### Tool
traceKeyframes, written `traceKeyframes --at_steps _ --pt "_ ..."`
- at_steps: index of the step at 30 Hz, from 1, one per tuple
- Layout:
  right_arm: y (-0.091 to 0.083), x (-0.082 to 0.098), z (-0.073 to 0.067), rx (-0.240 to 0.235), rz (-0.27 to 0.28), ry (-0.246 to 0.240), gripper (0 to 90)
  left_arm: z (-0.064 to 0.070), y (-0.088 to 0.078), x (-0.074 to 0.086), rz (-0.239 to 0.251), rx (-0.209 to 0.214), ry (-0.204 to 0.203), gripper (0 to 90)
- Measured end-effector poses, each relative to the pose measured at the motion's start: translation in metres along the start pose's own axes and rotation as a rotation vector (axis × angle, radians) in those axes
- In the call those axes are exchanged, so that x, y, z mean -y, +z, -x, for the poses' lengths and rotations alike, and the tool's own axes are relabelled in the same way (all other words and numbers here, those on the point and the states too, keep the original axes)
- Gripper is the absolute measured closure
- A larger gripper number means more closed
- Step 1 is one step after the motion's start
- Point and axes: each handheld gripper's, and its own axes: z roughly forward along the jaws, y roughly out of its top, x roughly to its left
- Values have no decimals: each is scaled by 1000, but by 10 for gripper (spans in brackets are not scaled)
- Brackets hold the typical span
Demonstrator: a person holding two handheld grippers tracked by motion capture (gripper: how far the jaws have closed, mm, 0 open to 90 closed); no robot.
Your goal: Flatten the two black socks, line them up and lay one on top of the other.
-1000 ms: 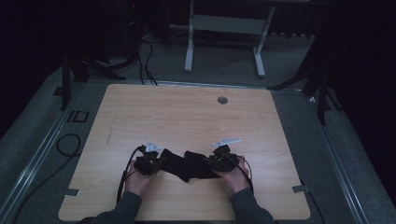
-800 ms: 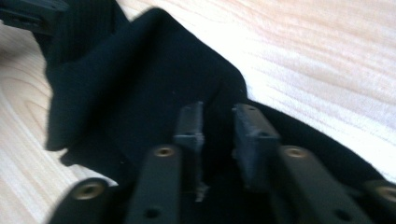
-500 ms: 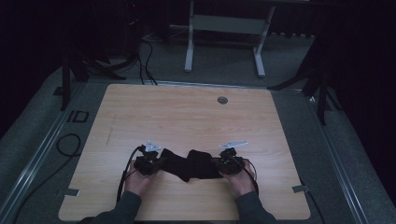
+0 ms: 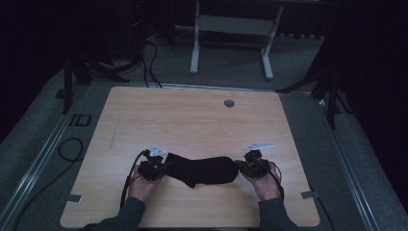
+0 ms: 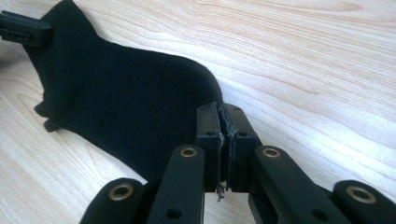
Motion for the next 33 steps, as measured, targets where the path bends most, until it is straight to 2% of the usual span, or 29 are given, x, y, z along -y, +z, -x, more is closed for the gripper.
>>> traceKeyframes --at_steps 2,6,9,25,33 --pt "4 2 2 0 -23 2 860 0 0 0 0 -1 1 900" --pt "16 6 1 36 -80 -20 842 1 0 0 -1 -5 8 900" --pt "28 10 4 37 -100 -3 835 1 0 -1 -2 -6 9 900" --pt "34 14 17 52 -22 50 819 1 6 -5 19 -10 24 900" --pt "37 13 22 60 13 73 819 1 11 -8 39 -28 36 899"
